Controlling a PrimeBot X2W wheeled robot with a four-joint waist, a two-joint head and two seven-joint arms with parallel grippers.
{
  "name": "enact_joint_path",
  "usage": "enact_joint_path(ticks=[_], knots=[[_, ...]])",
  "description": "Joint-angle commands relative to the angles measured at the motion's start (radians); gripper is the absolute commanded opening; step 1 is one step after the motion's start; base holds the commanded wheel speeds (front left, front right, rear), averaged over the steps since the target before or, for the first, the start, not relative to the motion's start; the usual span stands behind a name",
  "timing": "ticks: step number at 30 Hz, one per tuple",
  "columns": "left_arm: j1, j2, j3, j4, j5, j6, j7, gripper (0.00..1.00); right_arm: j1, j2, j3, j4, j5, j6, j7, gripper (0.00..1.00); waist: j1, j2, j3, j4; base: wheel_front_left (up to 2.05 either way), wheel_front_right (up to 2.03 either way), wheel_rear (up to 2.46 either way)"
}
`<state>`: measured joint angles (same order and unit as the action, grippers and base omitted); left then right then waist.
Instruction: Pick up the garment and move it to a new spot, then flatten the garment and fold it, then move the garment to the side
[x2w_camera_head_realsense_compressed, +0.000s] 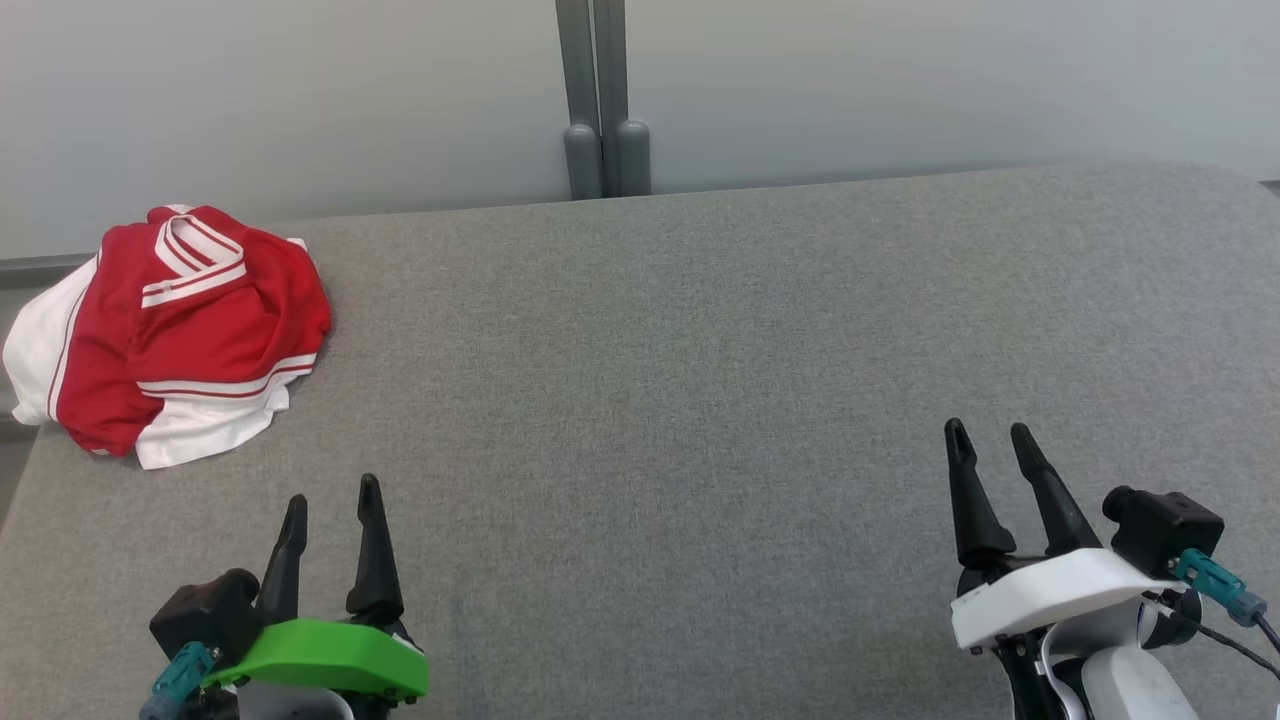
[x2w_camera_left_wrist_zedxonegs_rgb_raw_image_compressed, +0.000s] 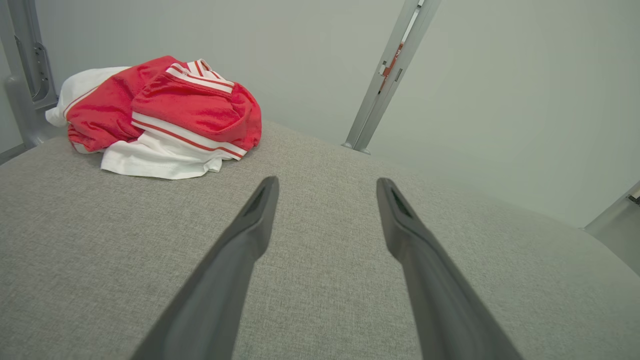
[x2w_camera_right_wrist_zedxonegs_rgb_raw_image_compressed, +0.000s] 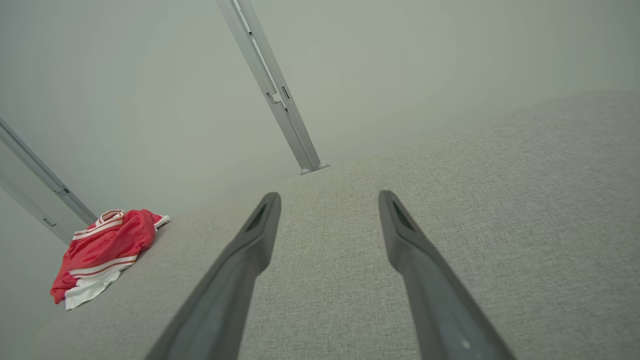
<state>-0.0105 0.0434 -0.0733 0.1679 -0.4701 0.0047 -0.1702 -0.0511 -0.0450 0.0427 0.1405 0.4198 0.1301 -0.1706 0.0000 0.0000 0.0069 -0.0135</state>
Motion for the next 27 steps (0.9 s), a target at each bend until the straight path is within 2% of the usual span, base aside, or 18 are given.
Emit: enact_joint_path(ticks=[1, 27], knots=[[0.003, 0.008, -0.004, -0.006, 0.034, 0.004, -0.011, 1.0, 0.002, -0.006, 0.003, -0.002, -0.029, 0.001, -0.011, 1.0, 0.0, 0.0, 0.0, 0.0, 0.0, 0.0, 0.0], [0.045, 0.009, -0.016, 0.009, 0.222, 0.02, -0.066, 1.0, 0.011, -0.007, 0.024, 0.012, -0.259, 0.001, -0.065, 1.0, 0.0, 0.0, -0.001, -0.001, 0.0, 0.0, 0.0]])
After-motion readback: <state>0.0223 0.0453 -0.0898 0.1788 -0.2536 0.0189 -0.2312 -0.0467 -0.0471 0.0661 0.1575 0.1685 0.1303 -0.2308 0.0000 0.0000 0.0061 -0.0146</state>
